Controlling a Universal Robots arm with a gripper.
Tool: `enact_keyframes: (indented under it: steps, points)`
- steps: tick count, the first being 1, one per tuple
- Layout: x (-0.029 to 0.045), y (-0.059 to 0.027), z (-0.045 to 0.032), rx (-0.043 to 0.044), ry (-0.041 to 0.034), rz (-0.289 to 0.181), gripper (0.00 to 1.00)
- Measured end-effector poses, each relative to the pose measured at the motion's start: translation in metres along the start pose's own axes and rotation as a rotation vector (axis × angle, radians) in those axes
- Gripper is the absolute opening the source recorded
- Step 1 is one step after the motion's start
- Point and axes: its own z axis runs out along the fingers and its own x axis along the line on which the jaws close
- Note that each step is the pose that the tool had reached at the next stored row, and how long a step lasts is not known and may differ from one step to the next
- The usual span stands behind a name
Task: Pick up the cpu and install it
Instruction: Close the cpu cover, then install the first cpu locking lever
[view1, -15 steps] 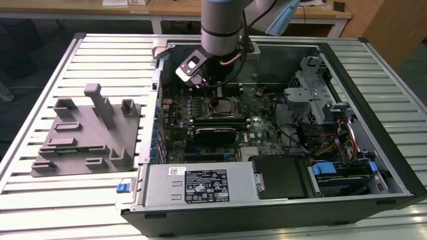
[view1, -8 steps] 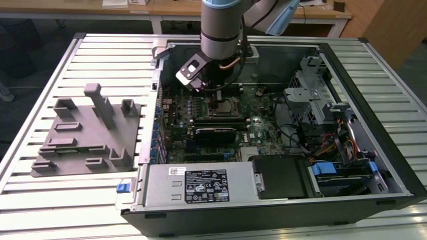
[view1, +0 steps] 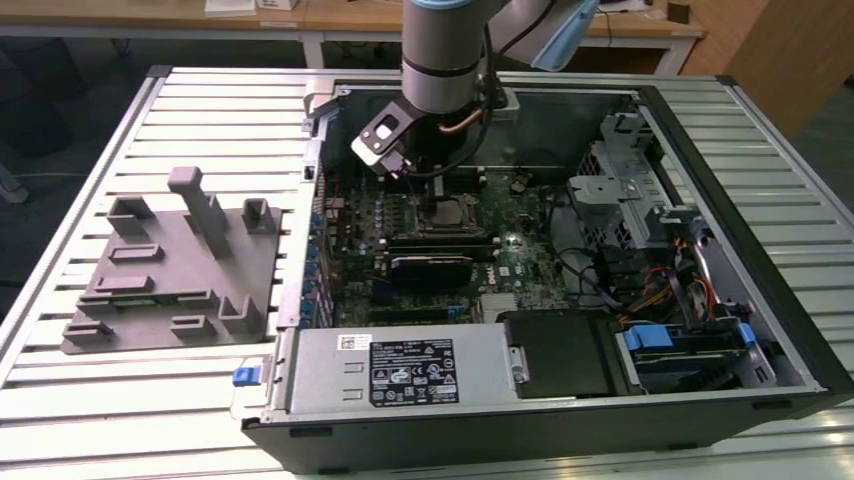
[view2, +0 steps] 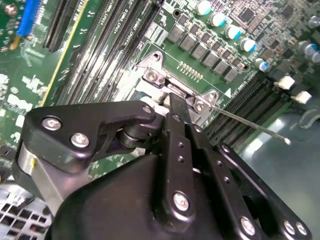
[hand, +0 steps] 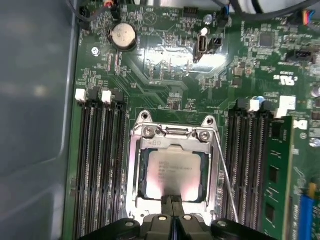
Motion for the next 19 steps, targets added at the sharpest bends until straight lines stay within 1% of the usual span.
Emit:
enact_keyframes:
  steps: [2, 9, 19]
  points:
    - [0.0000, 0.0001, -0.0018, -0.0001, 0.0001, 0.000, 0.11]
    - [-0.0004, 0.0078, -0.0018, 0.0000, 0.0000, 0.000, 0.11]
    - [-0.0006, 0.0130, -0.0018, 0.0000, 0.0000, 0.000, 0.11]
